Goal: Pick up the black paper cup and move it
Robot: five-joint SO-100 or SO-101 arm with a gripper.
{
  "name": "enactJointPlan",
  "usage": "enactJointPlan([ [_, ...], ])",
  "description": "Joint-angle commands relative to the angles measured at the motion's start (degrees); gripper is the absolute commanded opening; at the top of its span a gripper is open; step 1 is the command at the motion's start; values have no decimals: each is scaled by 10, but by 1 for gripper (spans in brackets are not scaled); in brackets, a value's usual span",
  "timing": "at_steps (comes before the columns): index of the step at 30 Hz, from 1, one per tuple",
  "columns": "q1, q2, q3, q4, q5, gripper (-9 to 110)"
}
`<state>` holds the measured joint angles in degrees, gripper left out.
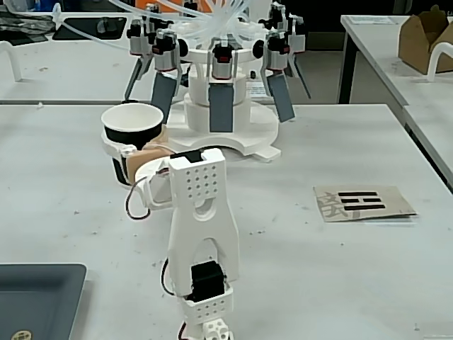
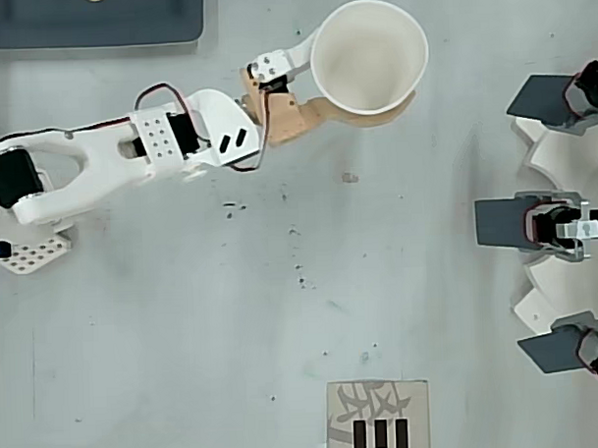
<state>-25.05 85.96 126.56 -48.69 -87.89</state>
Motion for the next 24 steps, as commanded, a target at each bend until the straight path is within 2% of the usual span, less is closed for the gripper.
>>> enactJointPlan([
  [1,10,60,18,-20,-6,10],
  [24,81,243,238,-65,-49,10],
])
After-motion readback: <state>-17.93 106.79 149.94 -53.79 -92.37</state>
